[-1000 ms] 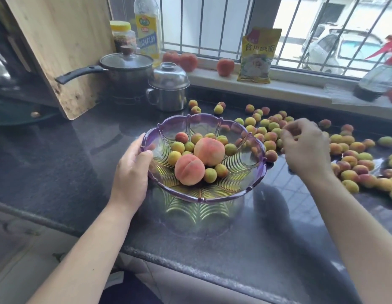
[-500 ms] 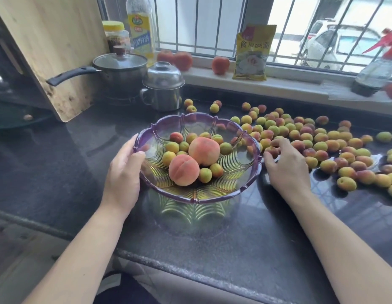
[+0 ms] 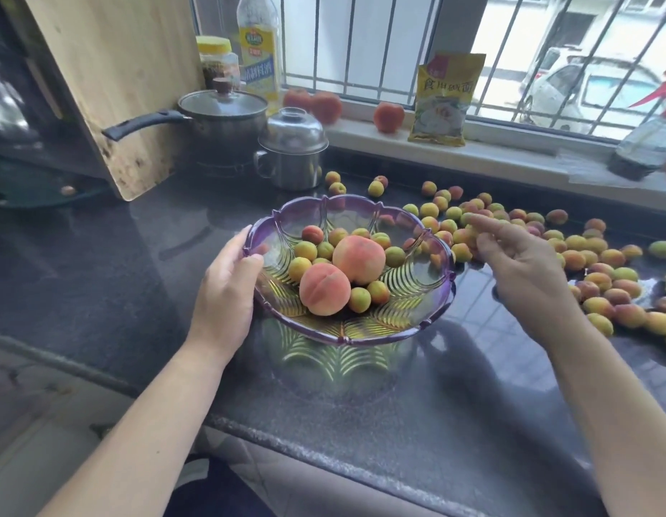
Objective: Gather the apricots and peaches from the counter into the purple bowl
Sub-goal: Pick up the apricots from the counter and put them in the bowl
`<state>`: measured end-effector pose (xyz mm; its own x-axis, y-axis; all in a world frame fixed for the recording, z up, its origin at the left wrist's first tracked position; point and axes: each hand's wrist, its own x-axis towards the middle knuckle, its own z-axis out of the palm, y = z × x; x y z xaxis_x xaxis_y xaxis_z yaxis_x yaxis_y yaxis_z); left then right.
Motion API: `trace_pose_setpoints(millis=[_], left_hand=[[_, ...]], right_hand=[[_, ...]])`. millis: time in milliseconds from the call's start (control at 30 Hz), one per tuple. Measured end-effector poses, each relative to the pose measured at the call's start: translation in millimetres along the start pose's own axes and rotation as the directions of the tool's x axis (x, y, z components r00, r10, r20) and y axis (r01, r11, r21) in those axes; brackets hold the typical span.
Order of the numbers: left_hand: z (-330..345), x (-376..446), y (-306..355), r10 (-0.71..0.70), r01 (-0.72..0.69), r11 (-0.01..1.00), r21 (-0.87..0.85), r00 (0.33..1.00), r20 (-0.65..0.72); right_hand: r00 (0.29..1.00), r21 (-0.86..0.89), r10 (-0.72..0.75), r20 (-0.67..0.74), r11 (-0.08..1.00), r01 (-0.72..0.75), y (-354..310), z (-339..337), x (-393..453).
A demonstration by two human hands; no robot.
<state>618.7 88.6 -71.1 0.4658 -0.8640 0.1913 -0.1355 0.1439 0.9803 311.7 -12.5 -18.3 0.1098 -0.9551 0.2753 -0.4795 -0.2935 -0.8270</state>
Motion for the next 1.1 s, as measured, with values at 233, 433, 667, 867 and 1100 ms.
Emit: trace_pose_setpoints(millis=[233,433,667,867,1100], left_hand=[[-1,3,-4,-0.006,0.006,1.000,0.013,1.000,-0.013],[-2,2,-3,-0.014,0.015,0.999,0.029,1.000,-0.012],[-2,2,-4,-0.019,0.019,0.999,0.037,1.000,-0.004],[-3,4,-6,-0.027,0.028,0.999,0.033,1.000,-0.010],[-2,3,-4,-0.002,0.001,1.000,0.022,1.000,0.005]], right_hand=[[0.835,-0.547,-0.063,0.546,0.728,0.412,-61,22,16],[0.721,-0.672,0.042,0.692,0.404,0.621,-69,42,22],[0.662,-0.629,0.019,0.749,0.333,0.702,-67,53,30],[0.739,-0.692,-0.038,0.672,0.323,0.646,-65,52,37],[0.697,-0.672,0.015,0.717,0.277,0.687,-64,53,38]])
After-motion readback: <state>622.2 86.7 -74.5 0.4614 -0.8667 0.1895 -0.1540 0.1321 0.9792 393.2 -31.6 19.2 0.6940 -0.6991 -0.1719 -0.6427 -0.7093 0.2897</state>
